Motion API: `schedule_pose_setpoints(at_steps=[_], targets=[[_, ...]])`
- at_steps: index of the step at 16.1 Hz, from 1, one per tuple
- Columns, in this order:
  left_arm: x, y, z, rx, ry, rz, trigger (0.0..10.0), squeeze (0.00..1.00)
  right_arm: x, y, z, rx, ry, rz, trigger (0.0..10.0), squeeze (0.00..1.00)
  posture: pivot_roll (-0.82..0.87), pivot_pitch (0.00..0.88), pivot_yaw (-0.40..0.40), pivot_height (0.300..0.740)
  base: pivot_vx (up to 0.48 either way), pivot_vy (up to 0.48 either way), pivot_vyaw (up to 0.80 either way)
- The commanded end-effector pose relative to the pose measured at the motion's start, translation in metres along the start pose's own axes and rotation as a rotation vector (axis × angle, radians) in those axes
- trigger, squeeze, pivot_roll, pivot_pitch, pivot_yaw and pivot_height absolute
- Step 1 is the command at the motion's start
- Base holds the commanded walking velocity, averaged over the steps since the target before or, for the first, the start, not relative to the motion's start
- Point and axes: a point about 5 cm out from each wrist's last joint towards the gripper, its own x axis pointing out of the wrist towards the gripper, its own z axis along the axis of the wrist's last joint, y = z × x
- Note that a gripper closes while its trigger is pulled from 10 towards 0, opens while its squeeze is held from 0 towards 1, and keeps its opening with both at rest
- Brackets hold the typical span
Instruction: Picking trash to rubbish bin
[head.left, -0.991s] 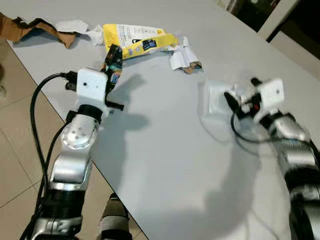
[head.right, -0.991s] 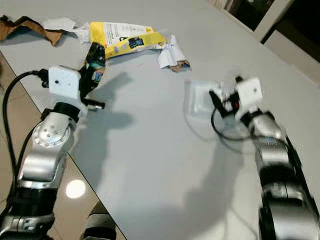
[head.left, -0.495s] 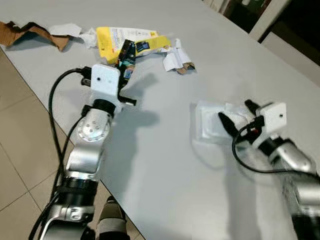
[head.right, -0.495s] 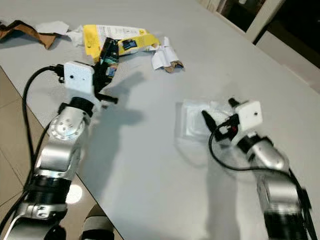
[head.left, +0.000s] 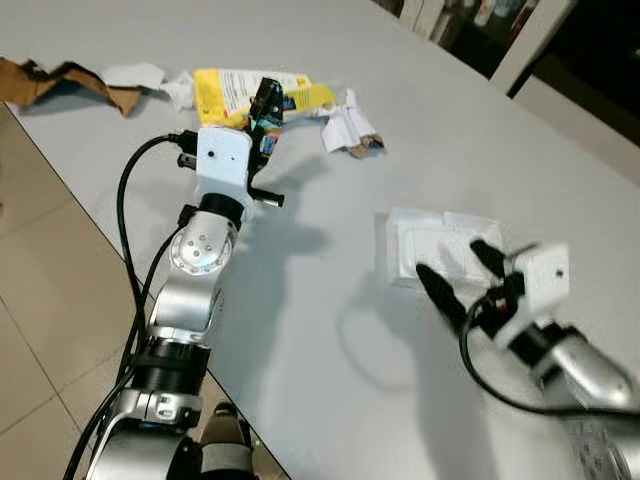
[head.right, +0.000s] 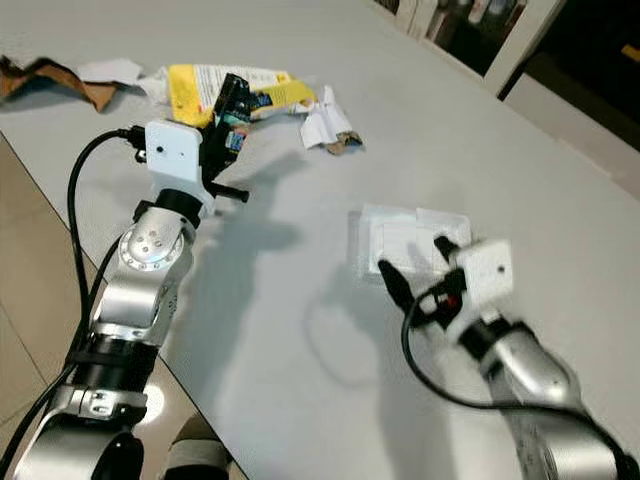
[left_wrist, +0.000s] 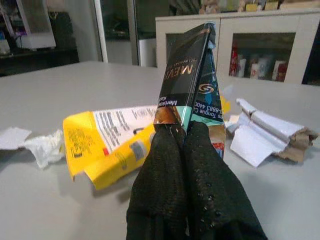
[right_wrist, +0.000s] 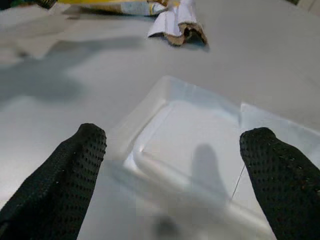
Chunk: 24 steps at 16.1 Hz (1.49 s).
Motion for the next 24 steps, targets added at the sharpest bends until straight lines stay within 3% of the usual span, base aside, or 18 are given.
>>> schedule_pose_setpoints(at_steps=[1, 2, 6, 10, 16, 24], targets=[[0.004, -0.009, 0.002, -0.009, -0.016, -0.024, 10.0, 0.0, -0.005, 0.001, 0.003, -0.029, 0.011, -0.01, 10.0, 0.0, 0.19, 0.171, -0.122, 0.74, 0.0, 0.0, 0.0], [0.004, -0.009, 0.002, -0.01, -0.018, -0.024, 10.0, 0.0, -0.005, 0.0, 0.004, -0.044, 0.012, -0.012, 10.0, 0.0, 0.19, 0.171, -0.122, 0.74, 0.0, 0.0, 0.0], [0.007, -0.015, 0.002, -0.026, -0.029, -0.034, 10.0, 0.0, -0.002, -0.022, 0.025, -0.266, 0.001, -0.022, 10.0, 0.0, 0.18, 0.162, -0.127, 0.74, 0.0, 0.0, 0.0], [0.007, -0.017, 0.0, -0.034, -0.035, -0.033, 10.0, 0.0, 0.001, -0.047, 0.039, -0.422, 0.073, 0.121, 10.0, 0.0, 0.19, 0.158, -0.145, 0.74, 0.0, 0.0, 0.0], [0.005, -0.017, -0.002, -0.04, -0.035, -0.022, 10.0, 0.0, 0.0, -0.068, 0.023, -0.387, 0.216, 0.27, 10.0, 0.0, 0.2, 0.155, -0.159, 0.74, 0.0, 0.0, 0.0], [0.007, -0.019, -0.001, -0.04, -0.037, -0.032, 10.0, 0.0, 0.012, -0.049, -0.013, -0.343, 0.286, 0.412, 10.0, 0.0, 0.2, 0.156, -0.155, 0.74, 0.0, 0.0, 0.0]])
